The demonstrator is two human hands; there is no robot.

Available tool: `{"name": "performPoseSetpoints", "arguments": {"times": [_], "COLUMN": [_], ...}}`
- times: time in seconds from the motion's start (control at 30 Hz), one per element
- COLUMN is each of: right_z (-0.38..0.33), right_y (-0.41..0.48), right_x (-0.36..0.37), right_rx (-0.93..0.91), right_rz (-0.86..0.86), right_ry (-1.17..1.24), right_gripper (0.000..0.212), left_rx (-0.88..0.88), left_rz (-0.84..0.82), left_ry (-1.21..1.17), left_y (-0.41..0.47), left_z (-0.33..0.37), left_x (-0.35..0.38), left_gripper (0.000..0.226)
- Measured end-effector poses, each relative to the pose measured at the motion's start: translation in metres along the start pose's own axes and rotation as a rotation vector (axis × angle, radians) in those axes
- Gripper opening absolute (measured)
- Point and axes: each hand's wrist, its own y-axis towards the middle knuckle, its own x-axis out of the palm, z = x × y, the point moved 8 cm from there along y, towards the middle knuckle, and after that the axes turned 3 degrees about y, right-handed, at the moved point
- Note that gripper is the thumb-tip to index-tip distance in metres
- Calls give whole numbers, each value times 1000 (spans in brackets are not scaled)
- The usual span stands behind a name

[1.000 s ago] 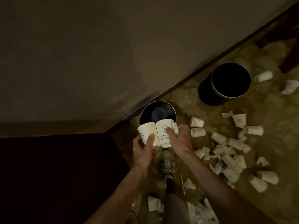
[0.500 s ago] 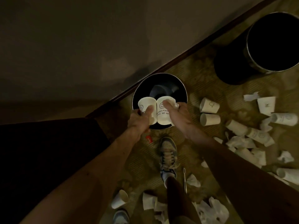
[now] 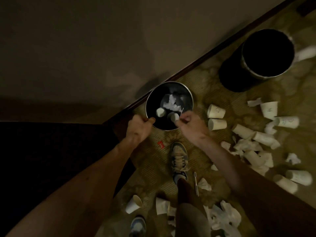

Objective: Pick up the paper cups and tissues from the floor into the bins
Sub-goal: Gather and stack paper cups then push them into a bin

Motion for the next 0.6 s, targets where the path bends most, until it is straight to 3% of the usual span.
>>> {"name": "performPoseSetpoints", "arguments": {"times": [0.1, 0.3, 0.47, 0.6], "right_z": [-21, -34, 3, 56], "right_y": [-81, -272, -441, -559], "right_x": [-16, -10, 6, 7], "right_rx": [-78, -117, -74, -91], "right_rz": [45, 147, 274, 462], "right_ry": [-39, -5, 229, 378], "right_gripper": [17, 20, 16, 17], "left_rx": [152, 603, 861, 1098], "left_rz": [-7, -15, 3, -55], "left_ry": [163, 826, 1001, 1108], "left_y": [-67, -253, -417, -531], "left_z": [34, 83, 74, 61], "left_x": [-30, -65, -70, -48], "left_gripper": [30, 29, 32, 17]}}
